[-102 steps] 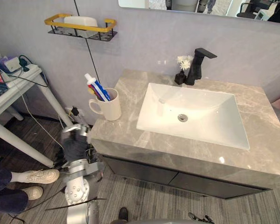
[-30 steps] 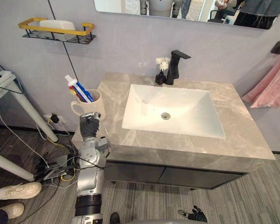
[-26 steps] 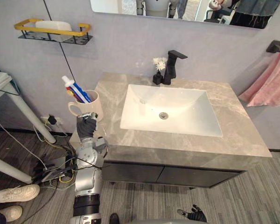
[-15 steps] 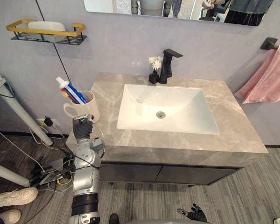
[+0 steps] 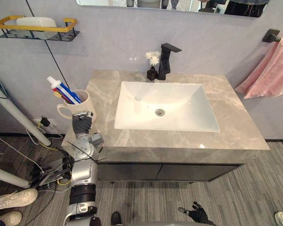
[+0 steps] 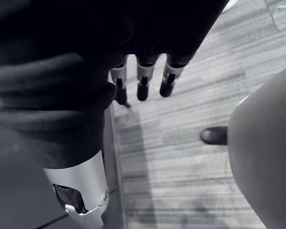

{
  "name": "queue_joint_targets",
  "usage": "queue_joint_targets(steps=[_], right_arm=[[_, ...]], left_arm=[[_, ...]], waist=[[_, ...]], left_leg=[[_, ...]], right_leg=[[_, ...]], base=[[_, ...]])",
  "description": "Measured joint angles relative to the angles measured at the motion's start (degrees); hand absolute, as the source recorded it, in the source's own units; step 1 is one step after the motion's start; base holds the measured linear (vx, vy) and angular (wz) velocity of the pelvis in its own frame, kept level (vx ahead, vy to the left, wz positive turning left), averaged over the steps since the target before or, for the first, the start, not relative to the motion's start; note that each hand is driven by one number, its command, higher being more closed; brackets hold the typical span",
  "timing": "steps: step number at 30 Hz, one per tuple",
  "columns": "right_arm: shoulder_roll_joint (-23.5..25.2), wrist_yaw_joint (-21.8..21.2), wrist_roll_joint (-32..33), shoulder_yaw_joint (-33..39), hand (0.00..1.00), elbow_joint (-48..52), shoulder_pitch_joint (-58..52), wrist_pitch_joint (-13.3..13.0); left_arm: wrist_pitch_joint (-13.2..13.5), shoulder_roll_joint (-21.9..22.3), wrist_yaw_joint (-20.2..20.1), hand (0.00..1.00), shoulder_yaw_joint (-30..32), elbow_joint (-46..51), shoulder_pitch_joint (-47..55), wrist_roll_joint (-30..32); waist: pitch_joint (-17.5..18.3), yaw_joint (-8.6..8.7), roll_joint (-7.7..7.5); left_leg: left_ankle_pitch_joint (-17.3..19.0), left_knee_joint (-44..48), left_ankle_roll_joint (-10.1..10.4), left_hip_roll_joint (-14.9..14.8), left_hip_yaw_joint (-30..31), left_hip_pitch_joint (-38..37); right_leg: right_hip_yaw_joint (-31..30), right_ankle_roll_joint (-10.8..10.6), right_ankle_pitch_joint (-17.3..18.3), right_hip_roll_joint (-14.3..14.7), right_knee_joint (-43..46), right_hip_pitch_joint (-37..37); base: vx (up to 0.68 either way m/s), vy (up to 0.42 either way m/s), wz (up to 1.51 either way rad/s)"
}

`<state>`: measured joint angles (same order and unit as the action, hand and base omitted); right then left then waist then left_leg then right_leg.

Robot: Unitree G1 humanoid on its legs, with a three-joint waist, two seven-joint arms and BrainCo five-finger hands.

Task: Organize washtable

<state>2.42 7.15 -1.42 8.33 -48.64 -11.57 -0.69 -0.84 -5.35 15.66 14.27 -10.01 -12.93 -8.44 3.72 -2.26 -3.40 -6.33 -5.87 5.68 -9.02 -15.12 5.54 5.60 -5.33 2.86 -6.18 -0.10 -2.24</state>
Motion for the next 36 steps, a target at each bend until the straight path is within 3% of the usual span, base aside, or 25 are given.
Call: queue_joint_targets(steps=[8,21,36], right_arm=[[-0.4,0.1,0.9,0.0,0.0,0.0,1.1,0.0],[-0.6,0.2,0.9,0.1,0.0,-2.1,3.7,0.0],[-0.7,0.1,0.9,0.3,0.0,-4.0,5.5,0.0]], left_arm=[[0.2,-3.7,-0.5,1.0,0.7,-8.8,-4.6,-2.4],[3.6,-8.7,-0.6,1.0,1.8,-18.0,-10.1,-2.8],[3.9,-8.9,-0.6,1.0,2.3,-16.3,-9.5,-2.1]], waist=[[-0.9,-0.04,1.16],[-2.5,-0.03,0.64],[-3.7,0.07,0.46]], left_leg=[[0.0,0.0,0.0,0.1,-0.3,-0.4],[0.3,0.0,0.4,0.3,-0.5,-1.3],[0.5,0.0,0.4,0.9,0.2,-1.6]], right_leg=[[0.2,0.0,0.0,0.3,0.0,0.1],[0.3,0.0,0.0,0.3,-1.3,1.1],[0.7,0.0,0.1,-0.2,-1.6,2.1]], base=[[0.0,-0.002,-0.02],[0.0,0.0,0.0],[0.01,-0.004,0.01]])
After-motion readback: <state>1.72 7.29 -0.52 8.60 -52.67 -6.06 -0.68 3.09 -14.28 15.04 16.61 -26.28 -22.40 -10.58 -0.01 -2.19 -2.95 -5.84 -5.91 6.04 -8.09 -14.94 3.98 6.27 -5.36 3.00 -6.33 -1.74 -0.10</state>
